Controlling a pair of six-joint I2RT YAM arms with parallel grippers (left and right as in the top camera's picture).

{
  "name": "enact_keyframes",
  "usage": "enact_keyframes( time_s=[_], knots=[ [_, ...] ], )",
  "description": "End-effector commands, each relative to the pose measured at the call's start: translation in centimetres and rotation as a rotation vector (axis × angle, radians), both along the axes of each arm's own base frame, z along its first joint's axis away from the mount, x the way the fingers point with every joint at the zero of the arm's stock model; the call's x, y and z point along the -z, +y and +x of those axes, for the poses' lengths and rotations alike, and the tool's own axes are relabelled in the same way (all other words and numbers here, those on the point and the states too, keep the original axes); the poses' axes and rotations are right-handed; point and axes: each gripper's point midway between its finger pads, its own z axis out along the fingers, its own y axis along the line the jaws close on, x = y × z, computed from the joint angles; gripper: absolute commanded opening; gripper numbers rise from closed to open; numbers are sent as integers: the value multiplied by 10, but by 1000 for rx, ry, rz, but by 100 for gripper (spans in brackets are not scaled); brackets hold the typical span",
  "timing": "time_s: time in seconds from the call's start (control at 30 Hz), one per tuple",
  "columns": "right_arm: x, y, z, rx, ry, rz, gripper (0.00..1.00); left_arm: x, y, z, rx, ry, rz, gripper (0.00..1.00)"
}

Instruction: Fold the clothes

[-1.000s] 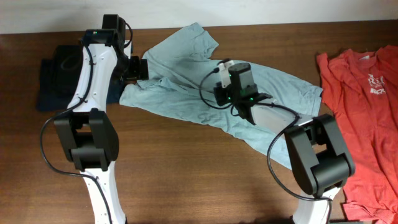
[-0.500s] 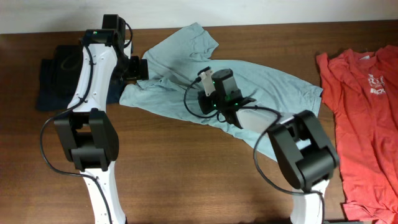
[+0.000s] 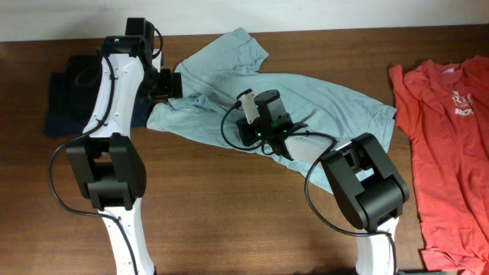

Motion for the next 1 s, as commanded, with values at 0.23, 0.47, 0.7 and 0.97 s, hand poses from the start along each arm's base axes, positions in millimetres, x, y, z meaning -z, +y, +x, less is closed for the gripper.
enact_keyframes(
  time_s=[0.23, 0.47, 0.7, 0.97],
  knots=[
    [-14, 13, -2, 2, 6, 7, 4, -17, -2, 2, -3, -39, -13, 99],
    [-2, 3, 4, 47, -1, -38, 4, -17, -2, 2, -3, -39, -13, 99],
    [3, -12, 14, 114, -26, -91, 4, -17, -2, 2, -3, -39, -13, 99],
    [7, -36, 29, 227, -76, -184, 4, -17, -2, 2, -3, -39, -13, 99]
  ],
)
